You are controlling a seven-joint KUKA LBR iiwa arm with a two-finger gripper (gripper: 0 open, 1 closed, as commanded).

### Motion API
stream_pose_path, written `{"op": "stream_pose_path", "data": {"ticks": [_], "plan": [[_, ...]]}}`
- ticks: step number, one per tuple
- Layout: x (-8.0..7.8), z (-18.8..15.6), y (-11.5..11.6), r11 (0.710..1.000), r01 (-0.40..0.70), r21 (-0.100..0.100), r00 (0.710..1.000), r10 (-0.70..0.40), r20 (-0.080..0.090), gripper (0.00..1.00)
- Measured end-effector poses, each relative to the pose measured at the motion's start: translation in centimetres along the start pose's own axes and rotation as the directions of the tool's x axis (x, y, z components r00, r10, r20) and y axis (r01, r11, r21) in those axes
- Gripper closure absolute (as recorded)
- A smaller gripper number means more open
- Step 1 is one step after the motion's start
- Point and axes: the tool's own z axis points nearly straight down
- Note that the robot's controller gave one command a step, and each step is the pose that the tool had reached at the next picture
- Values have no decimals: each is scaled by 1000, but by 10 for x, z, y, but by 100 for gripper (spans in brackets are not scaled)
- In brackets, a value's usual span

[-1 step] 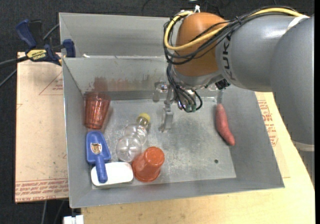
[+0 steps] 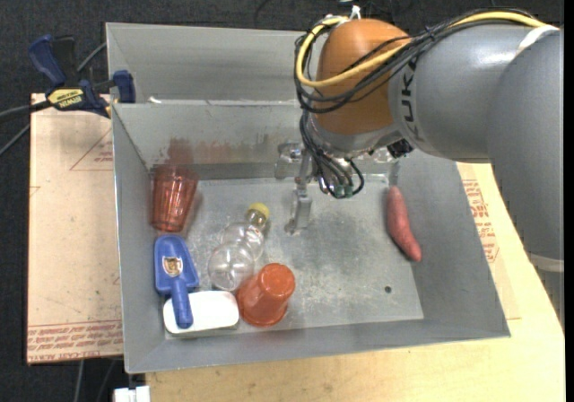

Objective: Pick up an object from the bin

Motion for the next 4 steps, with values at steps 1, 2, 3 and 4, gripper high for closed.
{"op": "stream_pose_path", "data": {"ticks": [1, 2, 3, 4], "plan": [[39, 74, 34, 995, 95, -2, 995, -95, -9, 0], [33, 71, 62, 975, 223, -2, 975, -223, 4, 100], [33, 71, 62, 975, 223, -2, 975, -223, 4, 100], [48, -21, 63, 960, 279, -2, 960, -279, 8, 100]]}}
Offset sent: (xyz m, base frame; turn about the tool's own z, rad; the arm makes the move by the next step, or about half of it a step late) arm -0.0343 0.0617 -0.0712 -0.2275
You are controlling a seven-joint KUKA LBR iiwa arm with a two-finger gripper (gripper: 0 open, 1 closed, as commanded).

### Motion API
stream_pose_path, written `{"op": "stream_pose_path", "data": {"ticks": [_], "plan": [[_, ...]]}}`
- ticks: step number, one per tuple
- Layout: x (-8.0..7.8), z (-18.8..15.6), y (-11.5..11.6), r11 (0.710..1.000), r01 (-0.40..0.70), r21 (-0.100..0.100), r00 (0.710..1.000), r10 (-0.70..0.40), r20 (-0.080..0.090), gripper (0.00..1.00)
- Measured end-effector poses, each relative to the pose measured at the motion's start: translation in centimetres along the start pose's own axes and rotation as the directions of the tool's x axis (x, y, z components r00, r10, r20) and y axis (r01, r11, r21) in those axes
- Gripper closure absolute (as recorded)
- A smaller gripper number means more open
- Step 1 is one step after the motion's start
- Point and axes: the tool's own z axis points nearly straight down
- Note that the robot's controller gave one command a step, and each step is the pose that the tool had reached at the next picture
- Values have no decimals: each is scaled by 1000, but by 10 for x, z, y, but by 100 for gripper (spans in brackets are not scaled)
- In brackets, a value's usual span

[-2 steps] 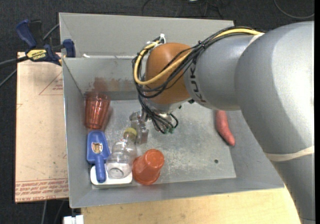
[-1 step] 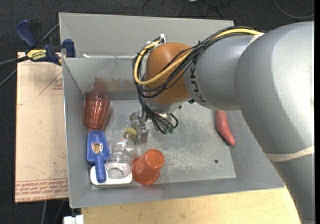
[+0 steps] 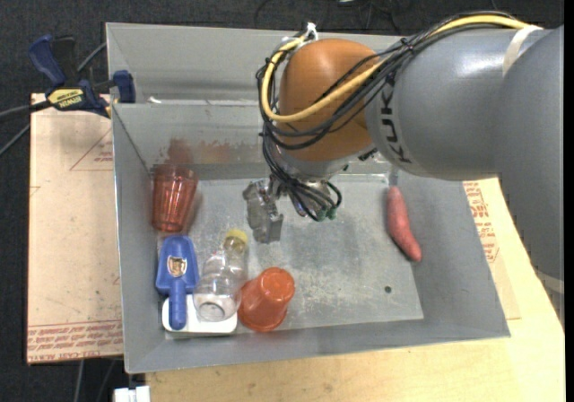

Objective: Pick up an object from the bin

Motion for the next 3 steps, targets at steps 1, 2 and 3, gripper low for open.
{"op": "stream_pose_path", "data": {"ticks": [1, 2, 3], "plan": [[-19, 20, -8, 1000, -28, -1, 1000, 28, 0, 0], [-19, 20, -8, 1000, -29, -1, 1000, 29, 0, 0], [13, 62, 12, 999, 52, -1, 999, -52, 4, 0]]}}
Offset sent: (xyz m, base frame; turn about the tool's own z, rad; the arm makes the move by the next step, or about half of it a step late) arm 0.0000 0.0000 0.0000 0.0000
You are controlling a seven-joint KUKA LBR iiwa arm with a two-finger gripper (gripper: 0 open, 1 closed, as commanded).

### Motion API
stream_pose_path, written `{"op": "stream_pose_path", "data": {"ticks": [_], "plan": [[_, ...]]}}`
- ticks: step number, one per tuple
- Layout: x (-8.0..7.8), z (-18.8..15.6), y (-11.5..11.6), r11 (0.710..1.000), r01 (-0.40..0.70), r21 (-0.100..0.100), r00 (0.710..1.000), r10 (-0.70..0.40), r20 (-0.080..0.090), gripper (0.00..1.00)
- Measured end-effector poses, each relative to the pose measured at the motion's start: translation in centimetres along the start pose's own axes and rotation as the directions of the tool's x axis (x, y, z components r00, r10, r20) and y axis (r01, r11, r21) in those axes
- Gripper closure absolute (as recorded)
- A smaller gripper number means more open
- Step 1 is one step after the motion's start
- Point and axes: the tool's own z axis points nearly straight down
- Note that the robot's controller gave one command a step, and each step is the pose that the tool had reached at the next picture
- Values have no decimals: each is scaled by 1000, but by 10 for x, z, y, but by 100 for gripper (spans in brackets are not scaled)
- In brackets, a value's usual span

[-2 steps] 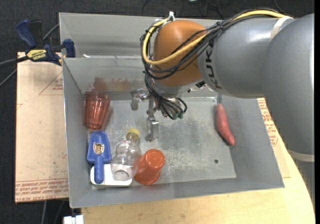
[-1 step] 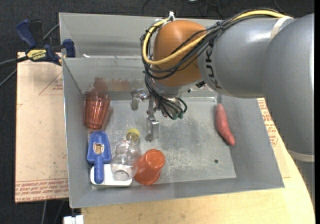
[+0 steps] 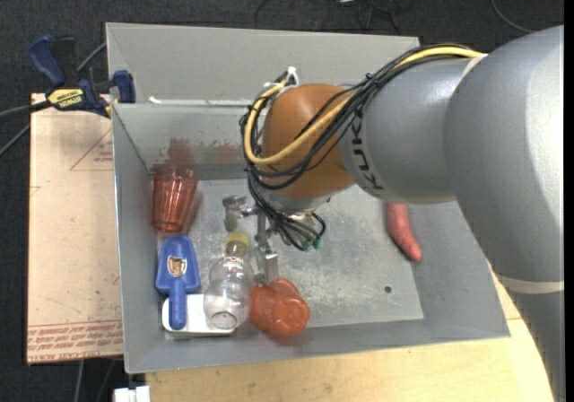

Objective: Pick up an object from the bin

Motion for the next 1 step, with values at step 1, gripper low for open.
{"op": "stream_pose_path", "data": {"ticks": [1], "plan": [[7, 23, 7, 947, 322, -2, 947, -322, -3, 0]]}}
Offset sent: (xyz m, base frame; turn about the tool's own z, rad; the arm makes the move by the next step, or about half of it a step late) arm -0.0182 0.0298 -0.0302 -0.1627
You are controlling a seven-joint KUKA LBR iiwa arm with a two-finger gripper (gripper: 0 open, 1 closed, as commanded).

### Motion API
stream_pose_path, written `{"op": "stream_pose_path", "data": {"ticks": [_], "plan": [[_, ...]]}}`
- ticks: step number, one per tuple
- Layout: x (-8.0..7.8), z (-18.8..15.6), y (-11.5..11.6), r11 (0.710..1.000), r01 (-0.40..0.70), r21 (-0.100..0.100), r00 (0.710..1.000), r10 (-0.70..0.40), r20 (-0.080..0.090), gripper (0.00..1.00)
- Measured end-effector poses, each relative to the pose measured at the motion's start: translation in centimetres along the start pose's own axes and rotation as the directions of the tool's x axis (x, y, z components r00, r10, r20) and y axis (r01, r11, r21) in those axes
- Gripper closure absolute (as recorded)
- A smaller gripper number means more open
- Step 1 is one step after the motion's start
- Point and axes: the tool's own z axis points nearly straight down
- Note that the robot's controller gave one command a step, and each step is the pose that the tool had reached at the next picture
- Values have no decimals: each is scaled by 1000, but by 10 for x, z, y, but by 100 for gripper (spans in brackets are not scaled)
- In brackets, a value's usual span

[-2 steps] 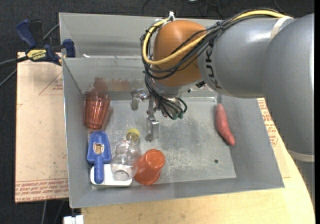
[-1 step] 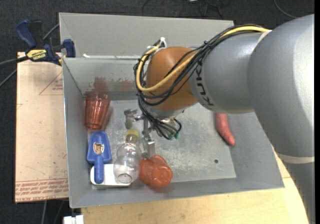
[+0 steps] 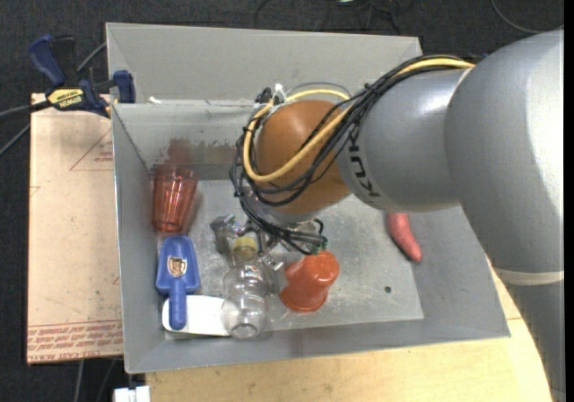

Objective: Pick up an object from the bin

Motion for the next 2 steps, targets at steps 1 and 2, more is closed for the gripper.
{"op": "stream_pose_path", "data": {"ticks": [1, 2], "plan": [[-10, 6, 26, 986, -166, 1, 986, 166, 8, 100], [-10, 6, 26, 986, -166, 1, 986, 166, 8, 100]]}}
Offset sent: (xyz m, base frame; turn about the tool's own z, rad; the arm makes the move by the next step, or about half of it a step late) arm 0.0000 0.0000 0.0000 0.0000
